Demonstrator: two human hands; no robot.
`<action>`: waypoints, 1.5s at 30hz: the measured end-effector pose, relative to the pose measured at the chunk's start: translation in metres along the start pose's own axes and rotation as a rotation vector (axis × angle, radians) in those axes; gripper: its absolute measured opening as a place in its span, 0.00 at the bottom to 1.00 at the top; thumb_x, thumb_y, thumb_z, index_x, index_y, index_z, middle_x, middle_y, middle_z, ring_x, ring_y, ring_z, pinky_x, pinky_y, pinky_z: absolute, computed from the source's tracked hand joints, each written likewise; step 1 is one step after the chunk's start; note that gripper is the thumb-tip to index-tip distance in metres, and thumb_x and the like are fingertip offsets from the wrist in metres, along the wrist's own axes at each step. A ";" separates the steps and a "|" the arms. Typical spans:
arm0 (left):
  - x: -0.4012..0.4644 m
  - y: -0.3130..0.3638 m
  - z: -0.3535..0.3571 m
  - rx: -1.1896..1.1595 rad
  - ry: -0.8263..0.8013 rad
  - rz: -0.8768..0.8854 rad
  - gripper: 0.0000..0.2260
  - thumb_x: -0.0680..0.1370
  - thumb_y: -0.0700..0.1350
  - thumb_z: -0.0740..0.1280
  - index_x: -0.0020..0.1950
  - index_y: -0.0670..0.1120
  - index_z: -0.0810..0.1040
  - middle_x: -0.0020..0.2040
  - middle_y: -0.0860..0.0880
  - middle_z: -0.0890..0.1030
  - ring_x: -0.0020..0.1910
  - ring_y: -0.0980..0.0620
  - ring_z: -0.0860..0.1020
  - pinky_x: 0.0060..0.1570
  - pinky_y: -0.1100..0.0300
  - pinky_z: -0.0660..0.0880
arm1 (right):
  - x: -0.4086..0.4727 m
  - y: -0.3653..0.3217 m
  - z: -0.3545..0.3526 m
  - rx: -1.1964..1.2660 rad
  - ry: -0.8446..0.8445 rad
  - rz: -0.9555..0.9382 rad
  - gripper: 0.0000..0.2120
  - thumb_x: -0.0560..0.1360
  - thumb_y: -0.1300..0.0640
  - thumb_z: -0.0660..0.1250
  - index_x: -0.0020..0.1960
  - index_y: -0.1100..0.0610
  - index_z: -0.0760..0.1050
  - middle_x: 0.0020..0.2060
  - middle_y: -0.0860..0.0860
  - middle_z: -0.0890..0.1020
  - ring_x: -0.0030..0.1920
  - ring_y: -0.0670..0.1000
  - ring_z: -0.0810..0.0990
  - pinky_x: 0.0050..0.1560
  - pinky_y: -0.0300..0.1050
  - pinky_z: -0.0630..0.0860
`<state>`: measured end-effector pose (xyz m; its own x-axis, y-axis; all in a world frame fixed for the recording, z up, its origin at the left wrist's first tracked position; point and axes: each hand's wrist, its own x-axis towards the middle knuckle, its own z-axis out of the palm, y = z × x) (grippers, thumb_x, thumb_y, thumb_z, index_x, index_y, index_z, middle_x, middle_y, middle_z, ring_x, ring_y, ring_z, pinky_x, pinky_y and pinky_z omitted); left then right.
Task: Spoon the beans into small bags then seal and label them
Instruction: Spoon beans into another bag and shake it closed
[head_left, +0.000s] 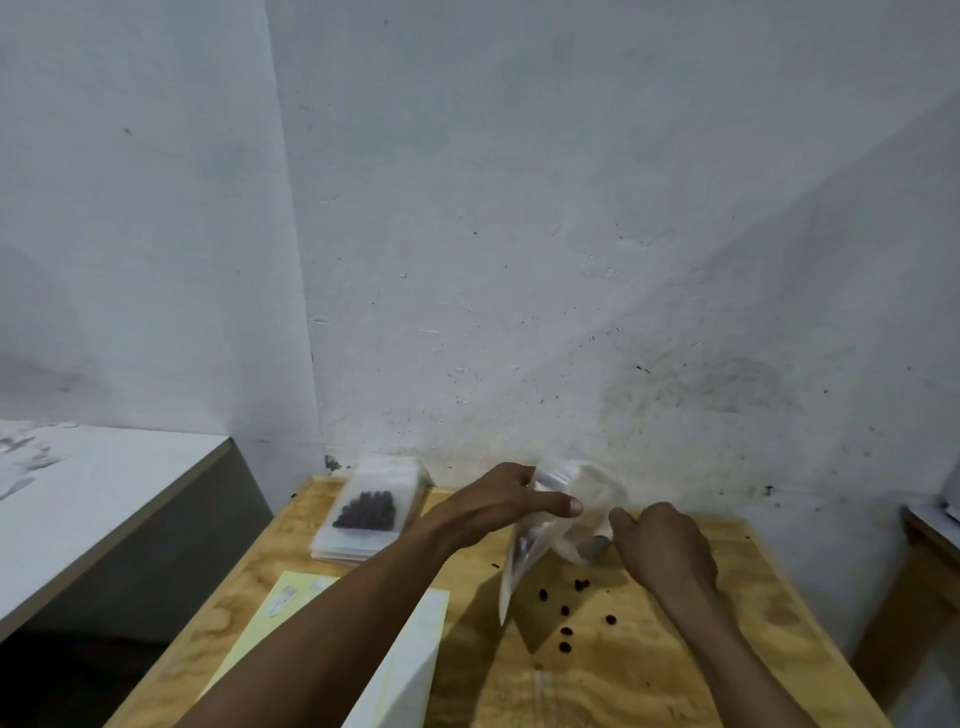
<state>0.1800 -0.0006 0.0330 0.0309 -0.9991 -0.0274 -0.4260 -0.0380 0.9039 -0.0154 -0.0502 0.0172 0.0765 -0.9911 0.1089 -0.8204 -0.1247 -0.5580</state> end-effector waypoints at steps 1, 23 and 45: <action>0.001 0.005 0.002 -0.002 -0.019 0.006 0.09 0.72 0.57 0.75 0.39 0.53 0.85 0.36 0.52 0.81 0.43 0.55 0.79 0.49 0.59 0.73 | 0.001 -0.001 0.002 0.034 -0.008 0.034 0.20 0.80 0.45 0.60 0.42 0.61 0.77 0.39 0.57 0.81 0.40 0.58 0.80 0.36 0.44 0.72; 0.005 -0.004 0.020 -0.060 0.004 -0.114 0.22 0.71 0.59 0.76 0.57 0.46 0.84 0.45 0.55 0.85 0.47 0.53 0.81 0.49 0.58 0.76 | 0.000 0.000 0.025 0.143 -0.015 0.056 0.18 0.81 0.46 0.60 0.47 0.61 0.78 0.39 0.56 0.81 0.38 0.57 0.79 0.34 0.44 0.69; 0.021 0.002 0.022 -0.063 0.091 -0.213 0.18 0.71 0.54 0.77 0.51 0.42 0.84 0.49 0.48 0.84 0.47 0.51 0.81 0.43 0.60 0.78 | -0.023 0.023 0.045 0.442 -0.094 0.029 0.21 0.83 0.53 0.58 0.32 0.57 0.71 0.25 0.51 0.72 0.27 0.52 0.71 0.33 0.45 0.68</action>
<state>0.1602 -0.0220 0.0244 0.1968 -0.9630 -0.1841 -0.3440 -0.2436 0.9068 -0.0106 -0.0322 -0.0356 0.1253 -0.9918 0.0243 -0.5041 -0.0847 -0.8595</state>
